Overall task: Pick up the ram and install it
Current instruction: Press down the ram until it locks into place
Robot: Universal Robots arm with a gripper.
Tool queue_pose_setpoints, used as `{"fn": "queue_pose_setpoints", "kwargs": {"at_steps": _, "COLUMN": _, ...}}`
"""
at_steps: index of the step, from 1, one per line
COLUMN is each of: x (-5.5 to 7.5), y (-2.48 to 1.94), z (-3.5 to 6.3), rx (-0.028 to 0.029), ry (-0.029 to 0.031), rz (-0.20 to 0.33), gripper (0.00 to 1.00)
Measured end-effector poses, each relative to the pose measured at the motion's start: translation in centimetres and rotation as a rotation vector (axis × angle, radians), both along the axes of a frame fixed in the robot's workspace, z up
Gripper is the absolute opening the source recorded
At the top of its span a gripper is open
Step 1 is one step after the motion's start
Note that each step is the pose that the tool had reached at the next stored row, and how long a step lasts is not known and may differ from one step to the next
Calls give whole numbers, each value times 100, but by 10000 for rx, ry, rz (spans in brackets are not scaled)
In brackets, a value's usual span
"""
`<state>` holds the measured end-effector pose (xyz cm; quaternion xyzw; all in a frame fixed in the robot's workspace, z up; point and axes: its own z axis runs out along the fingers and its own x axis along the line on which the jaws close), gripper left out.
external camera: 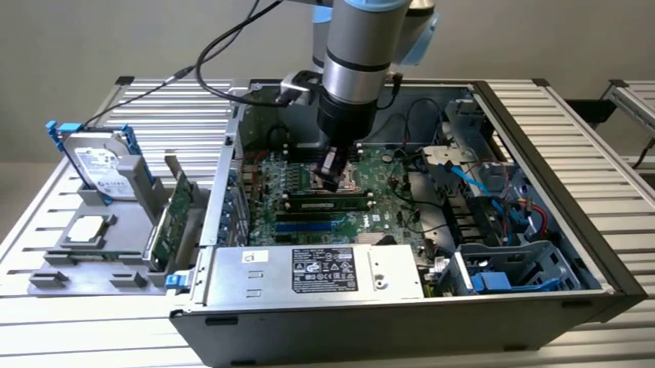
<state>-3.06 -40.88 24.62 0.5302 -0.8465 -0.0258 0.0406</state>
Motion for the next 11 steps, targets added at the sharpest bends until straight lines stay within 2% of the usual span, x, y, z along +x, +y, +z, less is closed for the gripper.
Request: {"fn": "queue_pose_setpoints", "kwargs": {"at_steps": 11, "x": 0, "y": 0, "z": -7, "rx": 0, "ry": 0, "rz": -2003, "gripper": 11}}
